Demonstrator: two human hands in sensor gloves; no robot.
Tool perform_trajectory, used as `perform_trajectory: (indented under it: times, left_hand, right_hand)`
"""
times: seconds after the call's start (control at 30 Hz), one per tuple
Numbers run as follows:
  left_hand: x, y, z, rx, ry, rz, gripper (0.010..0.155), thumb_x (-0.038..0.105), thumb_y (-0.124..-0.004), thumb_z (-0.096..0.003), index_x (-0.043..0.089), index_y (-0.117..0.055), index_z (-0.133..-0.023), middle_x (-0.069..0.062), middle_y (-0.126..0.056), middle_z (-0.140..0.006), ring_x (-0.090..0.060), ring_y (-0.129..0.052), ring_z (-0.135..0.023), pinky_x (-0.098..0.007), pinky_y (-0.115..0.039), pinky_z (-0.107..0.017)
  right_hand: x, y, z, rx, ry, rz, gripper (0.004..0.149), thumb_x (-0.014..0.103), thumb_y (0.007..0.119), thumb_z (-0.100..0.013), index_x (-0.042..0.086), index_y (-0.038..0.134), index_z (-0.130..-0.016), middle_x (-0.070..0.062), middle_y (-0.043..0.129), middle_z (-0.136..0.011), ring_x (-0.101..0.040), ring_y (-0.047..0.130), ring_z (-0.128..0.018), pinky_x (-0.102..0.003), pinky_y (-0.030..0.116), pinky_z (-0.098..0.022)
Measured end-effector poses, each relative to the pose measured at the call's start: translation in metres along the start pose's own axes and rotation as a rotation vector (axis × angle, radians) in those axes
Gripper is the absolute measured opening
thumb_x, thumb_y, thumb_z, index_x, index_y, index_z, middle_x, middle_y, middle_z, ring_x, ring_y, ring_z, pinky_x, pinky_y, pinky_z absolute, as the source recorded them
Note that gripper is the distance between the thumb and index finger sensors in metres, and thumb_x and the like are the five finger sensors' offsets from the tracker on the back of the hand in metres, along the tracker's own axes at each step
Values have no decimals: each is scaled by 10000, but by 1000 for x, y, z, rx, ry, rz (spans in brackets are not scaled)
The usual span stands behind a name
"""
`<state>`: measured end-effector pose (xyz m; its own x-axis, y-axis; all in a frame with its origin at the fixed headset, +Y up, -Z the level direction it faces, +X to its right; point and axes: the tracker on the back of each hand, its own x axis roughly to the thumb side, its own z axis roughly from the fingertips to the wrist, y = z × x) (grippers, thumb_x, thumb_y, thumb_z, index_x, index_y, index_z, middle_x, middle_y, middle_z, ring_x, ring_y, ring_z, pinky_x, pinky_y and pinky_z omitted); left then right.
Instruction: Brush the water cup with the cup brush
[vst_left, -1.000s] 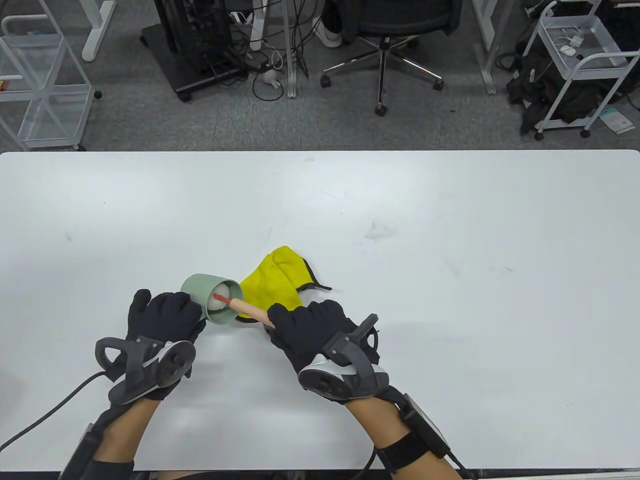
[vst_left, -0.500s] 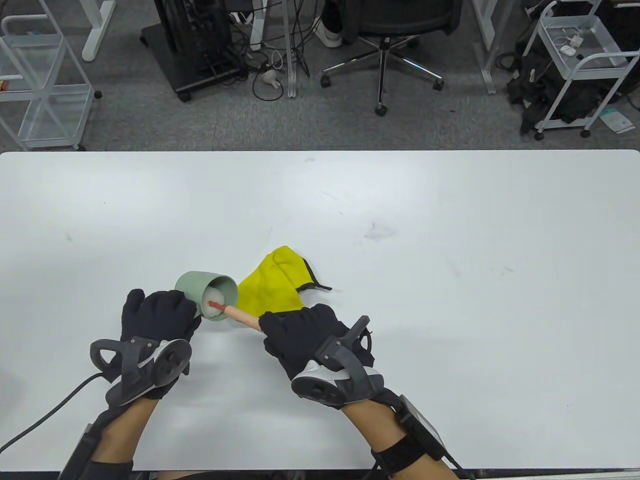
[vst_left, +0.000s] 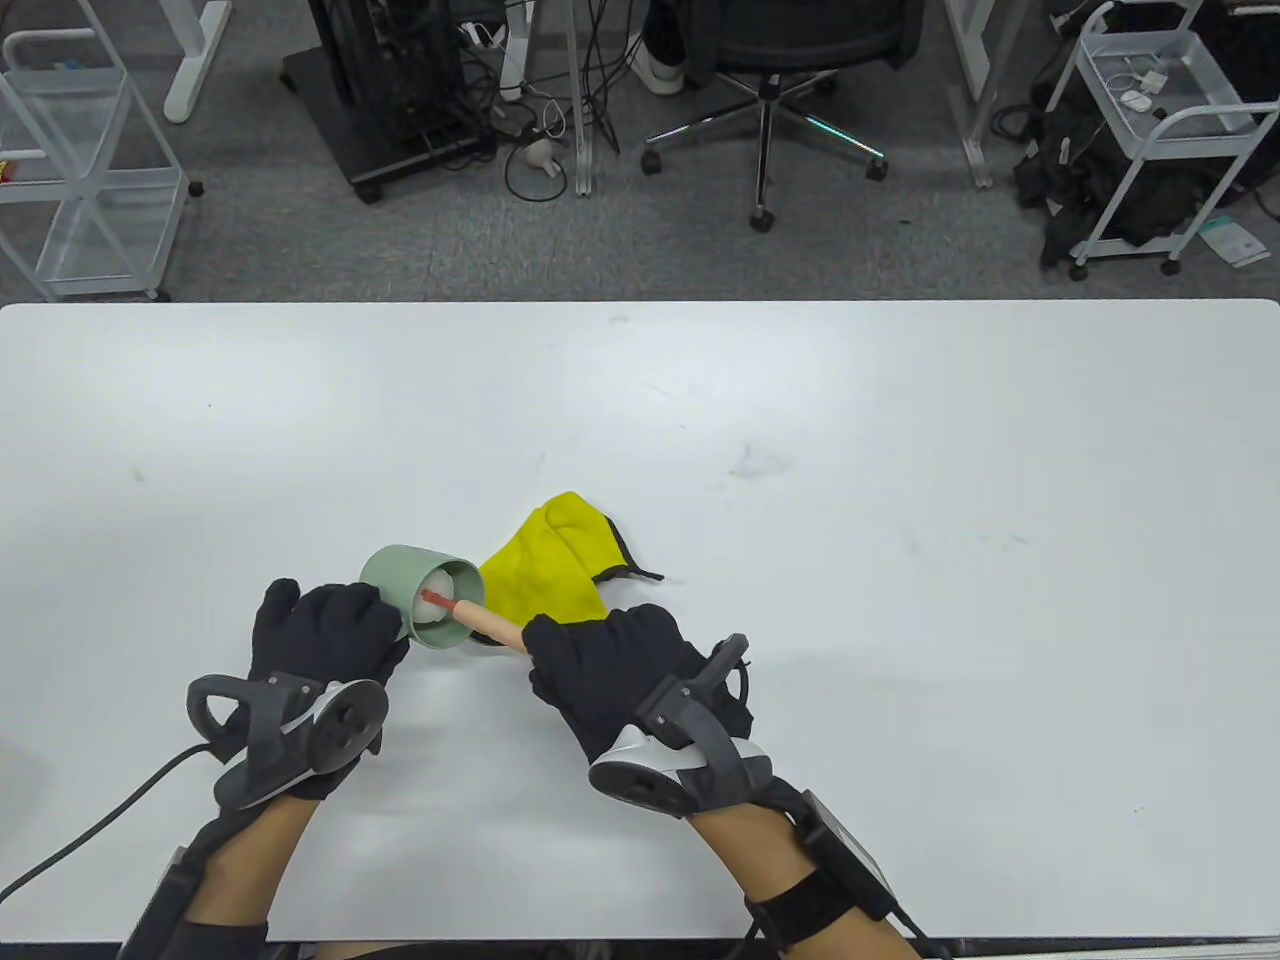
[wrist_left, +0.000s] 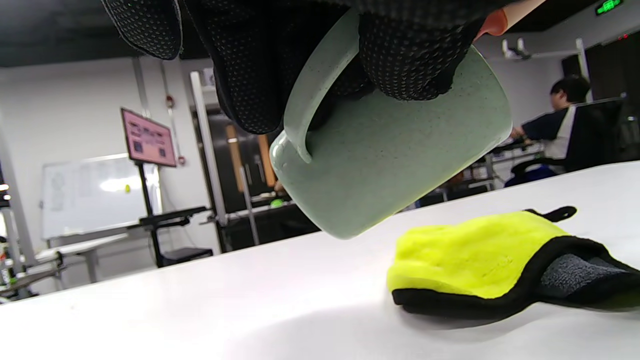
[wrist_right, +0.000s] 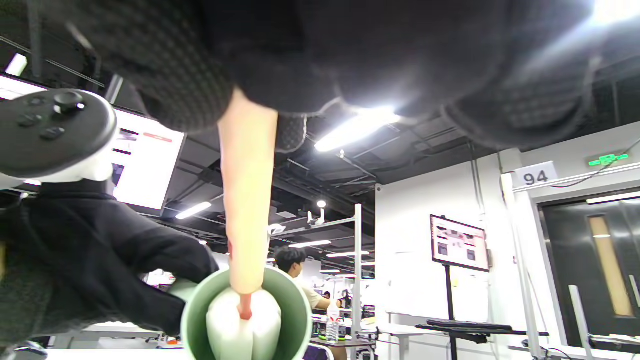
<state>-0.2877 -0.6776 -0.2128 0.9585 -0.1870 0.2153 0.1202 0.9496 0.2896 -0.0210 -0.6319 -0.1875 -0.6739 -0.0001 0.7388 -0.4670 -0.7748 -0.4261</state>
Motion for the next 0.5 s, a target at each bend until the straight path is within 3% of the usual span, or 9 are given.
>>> perform_trajectory:
  times: [0.23, 0.5]
  left_hand:
    - [-6, -2, 0, -19, 36, -5, 411, 521, -765, -588, 291, -732, -926, 104, -771, -1058, -235, -830, -992, -590, -510, -846]
    - [-8, -5, -2, -40, 31, 3, 413, 521, -762, -590, 290, -725, -930, 105, -767, -1063, -233, -829, -995, -590, -507, -848]
  right_hand:
    - [6, 11, 0, 44, 14, -33, 441, 386, 858, -408, 130, 909, -763, -4, 959, -247, -195, 956, -95, -529, 897, -279]
    - [-7, 20, 6, 33, 61, 40, 459, 390, 850, -415, 152, 876, -806, -11, 952, -298, -207, 956, -143, -543, 878, -317]
